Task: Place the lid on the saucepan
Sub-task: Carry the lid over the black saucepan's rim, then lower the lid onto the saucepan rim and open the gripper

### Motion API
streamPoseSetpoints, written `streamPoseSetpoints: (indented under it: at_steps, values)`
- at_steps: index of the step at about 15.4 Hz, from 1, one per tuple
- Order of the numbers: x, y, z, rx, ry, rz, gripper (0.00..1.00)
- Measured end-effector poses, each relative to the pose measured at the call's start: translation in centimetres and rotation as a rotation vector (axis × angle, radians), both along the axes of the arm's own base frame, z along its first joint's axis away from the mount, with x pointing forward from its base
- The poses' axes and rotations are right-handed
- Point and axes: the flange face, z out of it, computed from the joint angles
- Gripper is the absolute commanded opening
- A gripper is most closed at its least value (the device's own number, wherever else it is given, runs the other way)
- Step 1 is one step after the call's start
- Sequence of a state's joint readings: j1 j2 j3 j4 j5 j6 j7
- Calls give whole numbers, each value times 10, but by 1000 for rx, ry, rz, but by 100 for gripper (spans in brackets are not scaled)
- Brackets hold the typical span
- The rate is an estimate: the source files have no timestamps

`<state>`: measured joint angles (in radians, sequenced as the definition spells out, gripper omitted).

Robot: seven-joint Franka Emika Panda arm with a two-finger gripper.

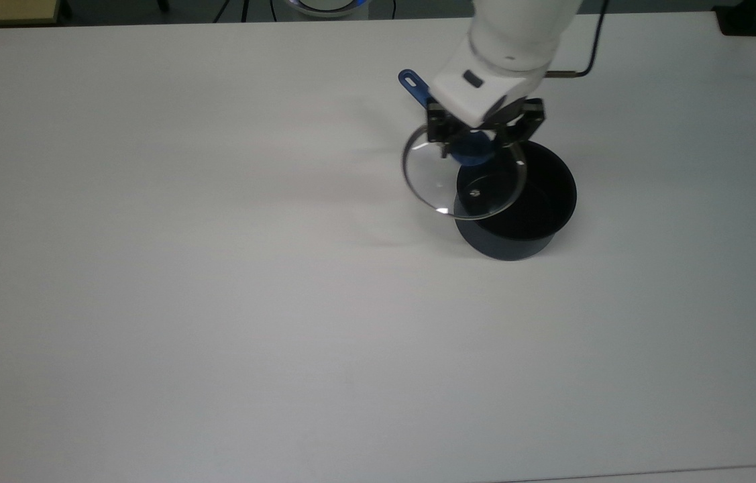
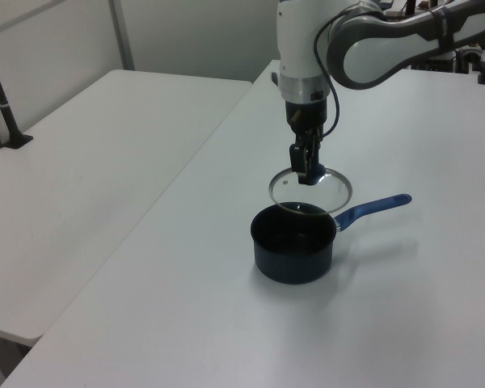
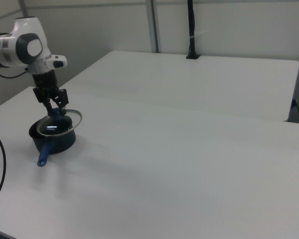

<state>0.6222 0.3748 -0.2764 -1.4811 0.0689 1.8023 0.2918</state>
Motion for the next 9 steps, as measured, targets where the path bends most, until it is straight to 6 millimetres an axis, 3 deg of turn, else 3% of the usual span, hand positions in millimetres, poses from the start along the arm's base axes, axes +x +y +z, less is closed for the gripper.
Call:
streamPoseSetpoints:
  at_steps: [9]
  values:
    - [-5, 47, -14, 29, -46, 30, 53]
